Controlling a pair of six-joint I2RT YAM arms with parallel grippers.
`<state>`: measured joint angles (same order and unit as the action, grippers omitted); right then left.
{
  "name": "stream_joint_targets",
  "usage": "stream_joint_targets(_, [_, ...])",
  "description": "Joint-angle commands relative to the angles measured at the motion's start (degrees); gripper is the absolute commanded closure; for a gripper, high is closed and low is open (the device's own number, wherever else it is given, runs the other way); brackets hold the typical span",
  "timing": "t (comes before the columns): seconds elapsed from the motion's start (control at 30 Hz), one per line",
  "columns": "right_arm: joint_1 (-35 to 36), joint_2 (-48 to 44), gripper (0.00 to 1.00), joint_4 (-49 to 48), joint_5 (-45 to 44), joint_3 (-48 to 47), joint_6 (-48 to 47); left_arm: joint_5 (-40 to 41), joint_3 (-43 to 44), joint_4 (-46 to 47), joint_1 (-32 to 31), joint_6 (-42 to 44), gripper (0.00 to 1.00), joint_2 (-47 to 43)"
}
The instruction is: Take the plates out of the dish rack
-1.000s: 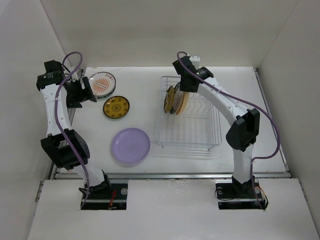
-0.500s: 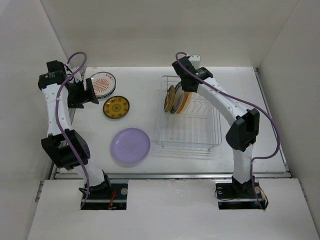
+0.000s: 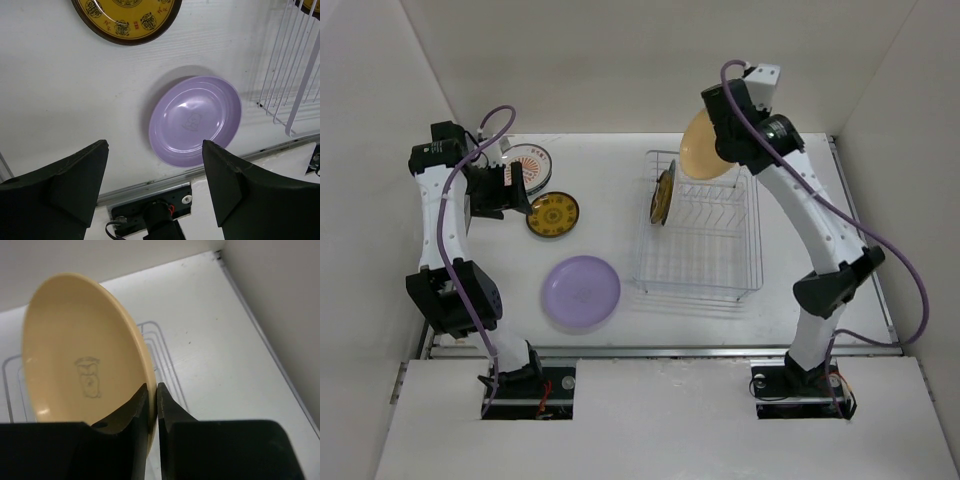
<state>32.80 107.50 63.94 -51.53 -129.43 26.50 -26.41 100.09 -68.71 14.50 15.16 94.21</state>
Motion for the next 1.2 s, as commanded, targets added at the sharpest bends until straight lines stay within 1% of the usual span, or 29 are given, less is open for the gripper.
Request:
stream_joint_targets(0.0, [0.60,-5.28,1.00,3.90,-10.68,-3.38,-0.49,-0.83,1.51,-1.61,0.09,0.32,0.27,-1.67])
stream_joint_targets(0.03, [1.21,-5.98,1.00,4.61,-12.96,-2.85,-0.49,-0.83,2.03,-1.61,0.09,0.31,0.27,-1.67])
stream_joint_targets(0.1, [2.09,-8.88,1.00,4.61,-12.98,-2.85,-0.49,-0.83,2.04,-1.61,0.09,-0.47,0.27,-1.67])
stream_joint_targets(0.13, [2.79,-10.11,1.00,3.39,-12.29,-2.85,-0.49,0.56,2.04,-1.00,0.09,-1.00,0.27,-1.67])
stream_joint_targets(0.17, [4.80,-11.34,1.00,1.82,-9.50,-1.11,-1.53,1.27,2.04,-0.99,0.09,-1.79,0.27,-1.67])
stream_joint_targets(0.23, [7.18,-14.86,1.00,-5.38,-3.61,1.36,-4.59,3.29,2.56,0.50,0.09,-4.51,0.27,-1.67])
stream_joint_targets(0.27, [9.54,-15.82,1.00,-8.45,4.86,3.11,-5.66,3.30,3.08,0.50,0.09,-5.39,0.27,-1.06])
stream_joint_targets(0.3, [10.61,-17.31,1.00,-14.92,9.90,7.65,-6.54,3.30,3.09,0.50,0.09,-6.36,0.27,-1.05])
stream_joint_targets(0.37, [12.02,-17.33,1.00,-20.58,21.84,12.16,-7.08,3.30,4.66,0.50,1.83,-9.07,0.27,0.00])
stream_joint_targets(0.4, [12.98,-16.37,1.00,-22.96,34.35,15.14,-7.08,2.52,4.67,0.50,2.63,-9.70,0.26,0.00])
stream_joint_targets(0.43, [13.86,-13.32,1.00,-25.86,39.52,15.86,-7.60,2.51,5.45,0.50,3.33,-10.23,0.26,0.00])
stream_joint_targets(0.5, [17.28,-9.26,1.00,-27.55,49.19,15.87,-10.75,4.43,6.25,0.50,4.39,-10.76,0.26,0.53])
stream_joint_targets(0.53, [18.52,-5.15,1.00,-28.08,50.20,15.87,-11.81,5.14,6.95,0.50,5.26,-10.76,0.26,0.53])
stream_joint_targets(0.6, [20.11,-1.18,1.00,-28.08,51.96,15.00,-13.05,6.54,6.96,0.50,6.14,-10.76,0.26,-0.16])
stream_joint_targets(0.63, [20.81,0.58,1.00,-28.61,54.84,13.51,-13.75,6.55,6.96,0.50,6.85,-10.76,0.26,-0.17])
stream_joint_targets(0.7, [20.82,5.42,1.00,-29.13,57.84,12.88,-14.28,6.55,6.35,0.50,6.86,-10.76,0.26,-0.87])
stream_joint_targets(0.83, [20.82,7.19,1.00,-30.89,59.34,14.99,-15.60,6.55,5.81,0.50,6.86,-10.76,0.26,-1.40])
stream_joint_targets(1.03, [20.82,11.58,1.00,-30.29,62.60,19.30,-16.66,6.55,5.29,0.50,6.86,-10.24,0.26,-1.40])
stream_joint_targets(1.07, [20.82,12.20,0.85,-30.28,63.12,19.30,-16.66,6.55,5.29,0.50,6.86,-10.24,0.26,-0.88])
stream_joint_targets(1.13, [20.82,14.12,0.61,-28.88,63.13,19.30,-16.66,6.55,5.29,0.50,6.86,-10.24,0.26,-0.87])
stream_joint_targets(1.17, [20.82,14.92,0.40,-28.87,63.13,19.30,-17.18,6.55,5.29,0.50,6.86,-10.24,0.26,-0.87])
